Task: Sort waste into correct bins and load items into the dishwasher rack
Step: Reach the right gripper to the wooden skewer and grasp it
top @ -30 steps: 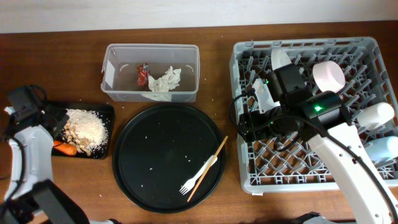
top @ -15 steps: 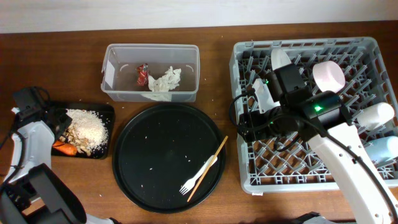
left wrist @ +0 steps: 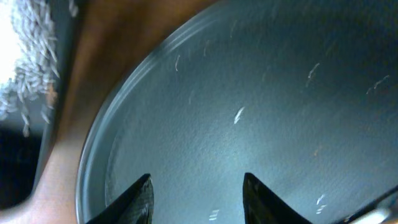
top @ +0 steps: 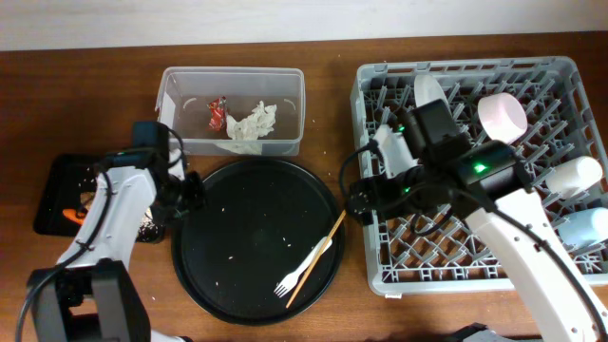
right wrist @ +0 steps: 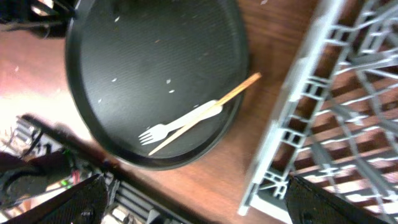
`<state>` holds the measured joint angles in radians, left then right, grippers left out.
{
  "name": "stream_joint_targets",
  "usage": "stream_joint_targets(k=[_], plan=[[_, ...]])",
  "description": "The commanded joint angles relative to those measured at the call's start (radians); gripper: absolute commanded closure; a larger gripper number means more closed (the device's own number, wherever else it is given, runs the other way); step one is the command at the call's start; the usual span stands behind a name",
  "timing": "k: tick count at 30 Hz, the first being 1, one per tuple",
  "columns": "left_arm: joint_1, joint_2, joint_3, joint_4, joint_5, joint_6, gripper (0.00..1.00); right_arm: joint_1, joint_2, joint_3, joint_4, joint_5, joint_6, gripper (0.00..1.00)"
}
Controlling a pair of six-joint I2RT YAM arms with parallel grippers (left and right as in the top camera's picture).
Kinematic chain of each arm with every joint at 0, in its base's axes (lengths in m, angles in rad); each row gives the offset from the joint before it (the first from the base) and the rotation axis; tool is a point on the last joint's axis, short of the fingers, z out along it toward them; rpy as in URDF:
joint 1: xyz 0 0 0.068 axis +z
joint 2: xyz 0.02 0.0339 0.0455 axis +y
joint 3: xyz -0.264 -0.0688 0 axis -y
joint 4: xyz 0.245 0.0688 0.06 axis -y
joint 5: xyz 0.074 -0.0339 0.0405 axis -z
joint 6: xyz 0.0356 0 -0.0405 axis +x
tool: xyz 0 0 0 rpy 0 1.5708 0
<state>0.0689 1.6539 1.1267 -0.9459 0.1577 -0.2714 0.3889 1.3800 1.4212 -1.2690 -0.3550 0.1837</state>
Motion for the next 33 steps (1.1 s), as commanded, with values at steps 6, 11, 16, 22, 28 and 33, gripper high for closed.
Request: stream_joint_targets(k=[6, 11, 16, 22, 28, 33], plan=[[-0.074, -0.02, 0.0, -0.132, -0.216, 0.019, 0.45, 0.328, 0.108, -0.165, 0.198, 0.082, 0.406, 0.24], [-0.074, -0.02, -0.002, -0.133, -0.215, 0.019, 0.44, 0.384, 0.297, -0.245, 0.359, 0.109, 0.687, 0.34], [-0.074, -0.02, -0.016, -0.125, -0.215, 0.019, 0.44, 0.384, 0.444, -0.245, 0.396, 0.105, 0.698, 0.39], [-0.074, -0.02, -0.017, -0.125, -0.215, 0.019, 0.44, 0.384, 0.495, -0.245, 0.432, 0.211, 0.702, 0.47], [-0.074, -0.02, -0.017, -0.126, -0.215, 0.019, 0.44, 0.385, 0.496, -0.254, 0.436, 0.23, 0.716, 0.48], [-0.074, -0.02, -0.017, -0.125, -0.215, 0.019, 0.44, 0.384, 0.496, -0.313, 0.495, 0.229, 0.716, 0.54]])
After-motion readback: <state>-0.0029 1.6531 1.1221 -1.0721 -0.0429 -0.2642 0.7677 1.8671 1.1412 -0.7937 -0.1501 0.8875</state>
